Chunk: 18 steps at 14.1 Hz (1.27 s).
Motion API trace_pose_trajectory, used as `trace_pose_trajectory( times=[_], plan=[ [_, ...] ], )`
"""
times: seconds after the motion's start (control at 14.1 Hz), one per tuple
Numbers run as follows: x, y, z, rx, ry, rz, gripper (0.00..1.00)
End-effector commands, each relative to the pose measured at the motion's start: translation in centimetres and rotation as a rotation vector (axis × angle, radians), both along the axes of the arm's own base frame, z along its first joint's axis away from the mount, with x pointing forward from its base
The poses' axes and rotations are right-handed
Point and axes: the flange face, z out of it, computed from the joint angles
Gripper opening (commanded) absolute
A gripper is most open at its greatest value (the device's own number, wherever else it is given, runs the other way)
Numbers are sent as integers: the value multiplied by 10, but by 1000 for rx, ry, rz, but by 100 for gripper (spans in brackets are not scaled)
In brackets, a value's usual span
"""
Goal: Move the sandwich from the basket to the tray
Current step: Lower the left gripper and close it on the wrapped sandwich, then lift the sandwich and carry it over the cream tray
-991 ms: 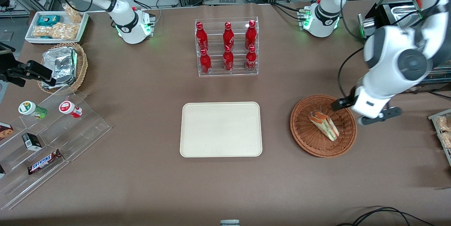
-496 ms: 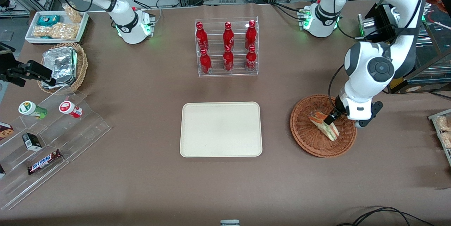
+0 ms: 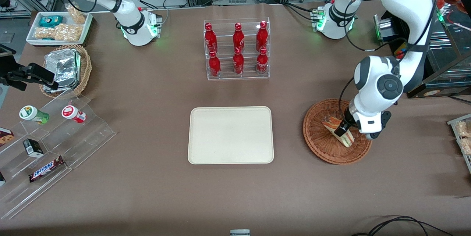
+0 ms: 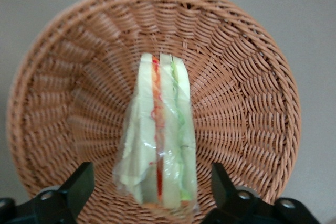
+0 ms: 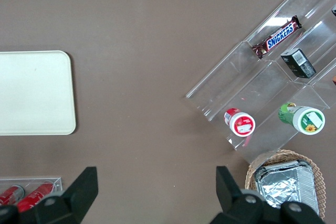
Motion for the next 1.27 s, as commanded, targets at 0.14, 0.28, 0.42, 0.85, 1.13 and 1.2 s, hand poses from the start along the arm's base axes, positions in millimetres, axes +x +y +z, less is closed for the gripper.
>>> trace_pose_trajectory(
  times=[0.14, 0.28, 0.42, 0.85, 1.13, 1.2],
  plan=[
    [11, -3, -6, -27, 13, 33, 13],
    [17, -7, 4, -17, 42, 10, 9],
    [21, -19, 29, -9, 135, -99, 9],
    [44, -76, 106, -30, 229, -348, 2],
    [75, -178, 107, -122, 117, -710, 13],
    [80, -205, 104, -119, 89, -777, 14]
  ],
)
